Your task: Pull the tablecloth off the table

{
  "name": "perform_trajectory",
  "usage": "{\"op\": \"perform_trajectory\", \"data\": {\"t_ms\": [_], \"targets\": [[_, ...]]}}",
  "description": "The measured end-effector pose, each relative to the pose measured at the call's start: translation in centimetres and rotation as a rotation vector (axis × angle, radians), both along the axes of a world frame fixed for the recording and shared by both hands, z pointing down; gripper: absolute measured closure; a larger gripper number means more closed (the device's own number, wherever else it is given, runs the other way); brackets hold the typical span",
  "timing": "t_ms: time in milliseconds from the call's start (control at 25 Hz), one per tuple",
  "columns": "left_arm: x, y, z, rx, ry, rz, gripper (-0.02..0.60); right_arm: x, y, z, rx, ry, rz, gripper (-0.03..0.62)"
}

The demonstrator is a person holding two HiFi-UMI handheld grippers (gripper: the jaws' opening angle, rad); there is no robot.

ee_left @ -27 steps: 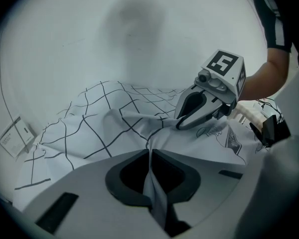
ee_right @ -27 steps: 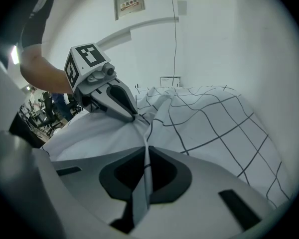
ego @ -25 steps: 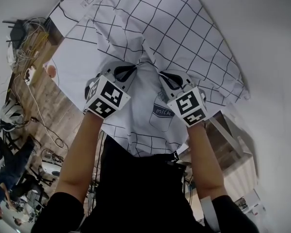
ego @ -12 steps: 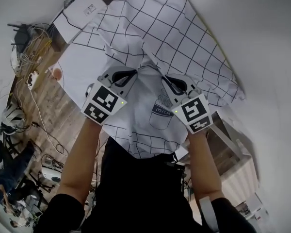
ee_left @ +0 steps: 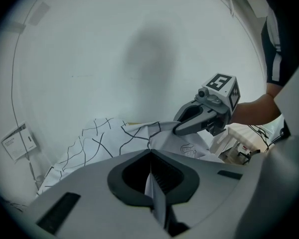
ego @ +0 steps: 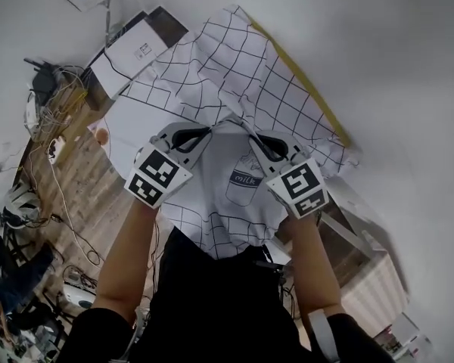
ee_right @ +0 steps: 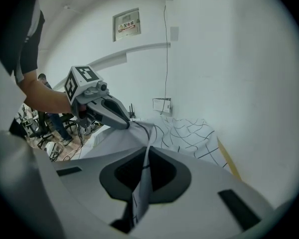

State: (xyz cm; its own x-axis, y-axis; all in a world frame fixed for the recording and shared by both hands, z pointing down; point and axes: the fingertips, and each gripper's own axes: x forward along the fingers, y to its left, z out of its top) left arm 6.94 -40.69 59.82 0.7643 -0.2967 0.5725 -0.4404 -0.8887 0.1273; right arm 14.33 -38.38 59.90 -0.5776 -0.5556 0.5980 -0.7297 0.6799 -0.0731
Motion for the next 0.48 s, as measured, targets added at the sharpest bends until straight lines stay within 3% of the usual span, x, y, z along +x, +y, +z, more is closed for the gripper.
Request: {"op": "perform_trajectory", "data": {"t_ms": [480], "targets": [[-1.5, 0.2, -7.2, 0.083, 0.053, -0.056, 0.569, -1.5, 0.1, -7.8, 0.112, -0.020, -0.026, 0.572]]}}
